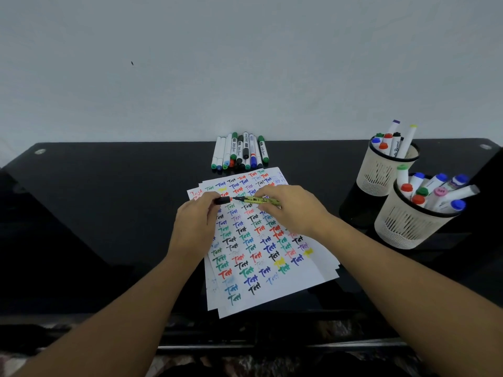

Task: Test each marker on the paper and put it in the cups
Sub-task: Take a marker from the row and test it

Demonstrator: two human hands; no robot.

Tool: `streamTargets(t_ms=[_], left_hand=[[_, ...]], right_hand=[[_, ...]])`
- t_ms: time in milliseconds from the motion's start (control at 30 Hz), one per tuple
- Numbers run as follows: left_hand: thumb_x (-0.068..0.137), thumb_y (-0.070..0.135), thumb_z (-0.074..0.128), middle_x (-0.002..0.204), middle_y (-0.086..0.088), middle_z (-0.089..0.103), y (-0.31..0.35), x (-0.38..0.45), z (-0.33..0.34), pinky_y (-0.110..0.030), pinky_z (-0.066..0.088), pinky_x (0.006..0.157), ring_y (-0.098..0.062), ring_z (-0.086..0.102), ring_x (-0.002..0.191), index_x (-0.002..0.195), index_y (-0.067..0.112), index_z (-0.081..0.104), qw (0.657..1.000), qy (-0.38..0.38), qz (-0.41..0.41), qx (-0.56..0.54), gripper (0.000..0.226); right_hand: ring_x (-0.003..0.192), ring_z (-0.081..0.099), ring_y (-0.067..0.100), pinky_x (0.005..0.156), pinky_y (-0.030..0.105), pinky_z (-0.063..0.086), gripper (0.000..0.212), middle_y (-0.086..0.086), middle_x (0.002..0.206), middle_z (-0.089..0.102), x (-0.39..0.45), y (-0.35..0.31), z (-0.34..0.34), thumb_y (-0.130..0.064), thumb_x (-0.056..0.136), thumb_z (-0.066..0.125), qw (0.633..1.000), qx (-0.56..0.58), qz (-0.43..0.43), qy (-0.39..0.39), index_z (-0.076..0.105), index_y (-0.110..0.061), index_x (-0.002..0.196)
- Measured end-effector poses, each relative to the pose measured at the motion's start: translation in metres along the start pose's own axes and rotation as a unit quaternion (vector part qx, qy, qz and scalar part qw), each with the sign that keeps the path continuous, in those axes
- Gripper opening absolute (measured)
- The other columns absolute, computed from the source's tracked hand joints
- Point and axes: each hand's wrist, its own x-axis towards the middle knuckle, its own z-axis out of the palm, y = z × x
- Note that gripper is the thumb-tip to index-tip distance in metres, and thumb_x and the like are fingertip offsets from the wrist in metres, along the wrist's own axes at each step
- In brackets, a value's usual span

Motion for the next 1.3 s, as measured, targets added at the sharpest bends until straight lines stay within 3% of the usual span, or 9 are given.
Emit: streamTargets(t_ms=[167, 467, 700, 767, 800, 900, 1033, 1133, 1300], left_hand=[[0.105, 0.025, 0.053, 0.112, 0.007, 0.070, -0.001, -0.001, 0.001, -0.045, 0.052, 0.095, -0.014, 0.059, 0.104, 0.129, 0.027, 0.060, 1.000, 0.003, 0.014, 0.001, 0.025], [0.106, 0.026, 0.051, 0.127, 0.000, 0.067, -0.001, -0.004, 0.002, -0.037, 0.048, 0.098, -0.021, 0.058, 0.118, 0.135, 0.023, 0.059, 0.996, -0.036, 0.068, 0.035, 0.031], [0.104, 0.020, 0.055, 0.117, -0.005, 0.071, 0.002, -0.008, 0.001, -0.036, 0.045, 0.092, -0.026, 0.062, 0.109, 0.134, 0.017, 0.061, 0.990, -0.034, 0.128, 0.041, 0.031], [0.103, 0.018, 0.057, 0.118, -0.005, 0.071, 0.004, -0.010, 0.000, -0.033, 0.043, 0.091, -0.027, 0.062, 0.111, 0.138, 0.017, 0.059, 0.991, -0.028, 0.126, 0.035, 0.035], [0.103, 0.020, 0.057, 0.121, -0.004, 0.070, 0.005, -0.010, -0.001, -0.032, 0.042, 0.092, -0.027, 0.060, 0.115, 0.142, 0.020, 0.055, 0.993, -0.028, 0.109, 0.029, 0.039], [0.103, 0.036, 0.056, 0.137, 0.004, 0.063, 0.004, -0.008, 0.000, -0.038, 0.043, 0.105, -0.023, 0.048, 0.133, 0.157, 0.032, 0.032, 0.998, -0.049, 0.046, -0.001, 0.059], [0.095, 0.059, 0.058, 0.151, 0.002, 0.050, 0.005, -0.004, 0.001, -0.041, 0.033, 0.116, -0.020, 0.041, 0.140, 0.159, 0.031, 0.024, 0.996, -0.086, 0.002, 0.026, 0.078], [0.091, 0.067, 0.057, 0.152, 0.002, 0.049, 0.006, -0.001, 0.001, -0.043, 0.033, 0.118, -0.020, 0.041, 0.140, 0.155, 0.029, 0.035, 0.994, -0.096, 0.004, 0.057, 0.078], [0.086, 0.078, 0.052, 0.150, 0.006, 0.051, -0.001, 0.003, 0.004, -0.047, 0.033, 0.118, -0.018, 0.042, 0.140, 0.149, 0.030, 0.046, 0.991, -0.114, 0.003, 0.070, 0.080]], right_hand=[[0.107, 0.064, 0.016, 0.087, 0.042, 0.057, 0.034, -0.007, 0.128, 0.067, 0.001, 0.005, 0.005, -0.045, 0.107, 0.052, 1.000, 0.000, -0.010, -0.004, 0.058, -0.040, 0.140], [0.106, 0.061, 0.017, 0.087, 0.043, 0.054, 0.029, -0.007, 0.120, 0.068, 0.009, -0.001, 0.013, -0.047, 0.105, 0.053, 0.998, -0.016, -0.061, -0.001, 0.059, -0.040, 0.133], [0.091, 0.058, 0.011, 0.116, 0.044, 0.016, 0.039, -0.012, 0.091, 0.067, 0.000, -0.016, 0.010, -0.045, 0.111, 0.040, 0.990, -0.106, -0.091, -0.001, 0.037, -0.036, 0.149], [0.083, 0.058, 0.012, 0.108, 0.035, 0.026, 0.041, -0.011, 0.087, 0.063, -0.002, -0.023, 0.010, -0.036, 0.110, 0.044, 0.991, -0.078, -0.109, -0.003, 0.034, -0.033, 0.150], [0.075, 0.055, 0.011, 0.092, 0.028, 0.036, 0.041, -0.013, 0.085, 0.058, -0.002, -0.025, 0.010, -0.032, 0.110, 0.045, 0.993, -0.054, -0.109, -0.001, 0.034, -0.031, 0.150], [0.067, 0.050, 0.010, 0.058, 0.031, 0.033, 0.045, -0.013, 0.093, 0.049, -0.003, -0.027, 0.011, -0.029, 0.110, 0.041, 0.997, 0.005, -0.083, 0.001, 0.028, -0.032, 0.153], [0.080, 0.057, 0.014, 0.065, 0.037, 0.049, 0.058, -0.006, 0.105, 0.057, -0.010, -0.018, 0.007, -0.029, 0.110, 0.032, 0.998, 0.038, -0.050, 0.001, 0.013, -0.054, 0.159], [0.062, 0.056, 0.015, 0.055, 0.041, 0.047, 0.055, -0.012, 0.083, 0.058, -0.016, -0.008, 0.004, -0.027, 0.108, 0.035, 0.996, 0.081, -0.008, 0.017, 0.025, -0.053, 0.155], [0.047, 0.050, 0.022, 0.044, 0.042, 0.045, 0.042, 0.015, 0.065, 0.061, -0.031, 0.008, 0.002, -0.030, 0.103, 0.042, 0.989, 0.131, 0.057, 0.040, 0.030, -0.051, 0.137]])
